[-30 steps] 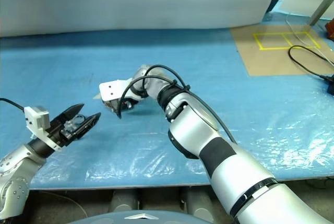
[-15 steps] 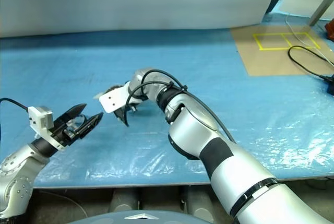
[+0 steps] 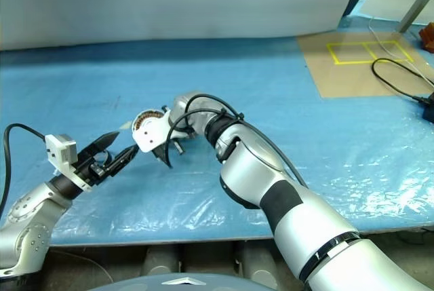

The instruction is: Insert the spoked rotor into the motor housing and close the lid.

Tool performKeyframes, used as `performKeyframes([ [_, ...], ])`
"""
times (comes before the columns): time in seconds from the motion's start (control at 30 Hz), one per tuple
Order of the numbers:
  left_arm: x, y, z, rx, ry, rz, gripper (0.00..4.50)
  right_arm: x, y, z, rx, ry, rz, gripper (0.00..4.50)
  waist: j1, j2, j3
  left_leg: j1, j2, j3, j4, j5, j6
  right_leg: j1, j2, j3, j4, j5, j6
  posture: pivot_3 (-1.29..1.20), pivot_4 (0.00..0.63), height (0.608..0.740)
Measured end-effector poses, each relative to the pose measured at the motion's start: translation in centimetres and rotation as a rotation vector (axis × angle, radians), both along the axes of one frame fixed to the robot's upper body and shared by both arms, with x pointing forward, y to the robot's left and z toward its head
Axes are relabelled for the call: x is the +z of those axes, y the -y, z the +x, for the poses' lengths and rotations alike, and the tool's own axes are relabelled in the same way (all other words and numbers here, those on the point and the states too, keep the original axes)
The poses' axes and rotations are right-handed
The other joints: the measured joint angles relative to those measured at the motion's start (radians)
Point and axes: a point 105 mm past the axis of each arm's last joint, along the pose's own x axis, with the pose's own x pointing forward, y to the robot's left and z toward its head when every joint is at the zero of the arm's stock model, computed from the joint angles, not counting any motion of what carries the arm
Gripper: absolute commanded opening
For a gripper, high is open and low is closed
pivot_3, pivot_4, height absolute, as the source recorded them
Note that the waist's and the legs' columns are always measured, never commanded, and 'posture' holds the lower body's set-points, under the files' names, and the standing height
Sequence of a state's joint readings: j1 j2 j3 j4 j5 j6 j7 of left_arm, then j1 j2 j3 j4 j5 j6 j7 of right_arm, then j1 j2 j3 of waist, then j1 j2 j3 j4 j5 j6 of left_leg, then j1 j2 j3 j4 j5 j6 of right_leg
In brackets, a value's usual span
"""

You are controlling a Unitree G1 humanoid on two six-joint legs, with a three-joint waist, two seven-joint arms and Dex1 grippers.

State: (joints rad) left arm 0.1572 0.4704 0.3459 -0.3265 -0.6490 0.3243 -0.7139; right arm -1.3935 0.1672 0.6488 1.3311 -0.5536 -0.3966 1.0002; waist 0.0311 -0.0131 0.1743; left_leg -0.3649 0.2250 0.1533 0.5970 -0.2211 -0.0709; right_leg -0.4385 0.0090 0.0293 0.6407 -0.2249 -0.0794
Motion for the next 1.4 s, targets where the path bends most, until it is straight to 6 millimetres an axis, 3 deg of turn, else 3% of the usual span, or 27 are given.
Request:
performKeyframes([
  [0.17, 0.3, 0.1, 0.3, -0.005, 0.013, -0.001, 4.50, 0.4, 0.7, -1.2, 0.175, -0.004, -0.072, 0.05, -0.007, 0.000, 0.000, -0.001, 0.000, 0.000, 0.000, 0.000, 0.000, 0.000, 0.000, 0.000, 0.000, 0.000, 0.000, 0.00, 0.150, 0.740],
  [0.37, -0.1, 0.2, 0.8, -0.010, 0.000, -0.004, 4.50, 0.7, 6.1, -0.7, 0.301, -0.033, -0.281, 0.05, 0.004, 0.000, 0.000, -0.002, -0.002, 0.000, 0.000, 0.002, 0.007, 0.000, -0.006, -0.002, 0.001, 0.000, 0.000, 0.00, 0.150, 0.740],
  [0.67, 0.1, 0.8, 1.8, -0.053, 0.015, -0.009, 4.50, 1.0, 9.6, -0.8, 0.444, 0.004, -0.396, 0.05, 0.008, 0.000, 0.000, -0.003, -0.004, 0.001, 0.001, 0.005, 0.015, 0.001, -0.013, -0.004, 0.002, 0.000, 0.000, 0.00, 0.150, 0.740],
  [0.9, 0.3, 1.2, 2.2, -0.076, 0.023, -0.009, 4.50, 1.0, 8.7, -0.5, 0.507, 0.122, -0.388, 0.05, -0.003, 0.000, 0.000, -0.003, -0.004, 0.001, 0.000, 0.006, 0.015, 0.001, -0.013, -0.004, 0.003, 0.000, 0.000, 0.00, 0.150, 0.740],
  [1.03, 0.1, 1.5, 2.2, -0.089, 0.017, -0.007, 4.50, 1.2, 8.0, -0.3, 0.539, 0.188, -0.370, 1.21, -0.014, 0.000, 0.000, -0.003, -0.004, 0.001, 0.000, 0.006, 0.015, 0.000, -0.013, -0.004, 0.003, 0.000, 0.000, 0.00, 0.150, 0.740],
  [1.13, 0.1, 1.5, 2.2, -0.089, 0.016, -0.007, 4.50, 1.6, 7.7, -0.3, 0.556, 0.211, -0.359, 1.21, -0.016, 0.000, 0.000, -0.004, -0.004, 0.001, 0.000, 0.006, 0.015, 0.000, -0.013, -0.004, 0.003, 0.000, 0.000, 0.00, 0.150, 0.740],
  [1.4, 0.0, 1.5, 2.2, -0.094, 0.012, -0.005, 4.50, 6.4, 7.5, -2.0, 0.711, 0.237, -0.345, 1.21, -0.017, 0.000, 0.000, -0.007, -0.003, 0.001, 0.000, 0.009, 0.019, -0.001, -0.013, -0.006, 0.002, 0.000, 0.000, 0.00, 0.150, 0.740],
])
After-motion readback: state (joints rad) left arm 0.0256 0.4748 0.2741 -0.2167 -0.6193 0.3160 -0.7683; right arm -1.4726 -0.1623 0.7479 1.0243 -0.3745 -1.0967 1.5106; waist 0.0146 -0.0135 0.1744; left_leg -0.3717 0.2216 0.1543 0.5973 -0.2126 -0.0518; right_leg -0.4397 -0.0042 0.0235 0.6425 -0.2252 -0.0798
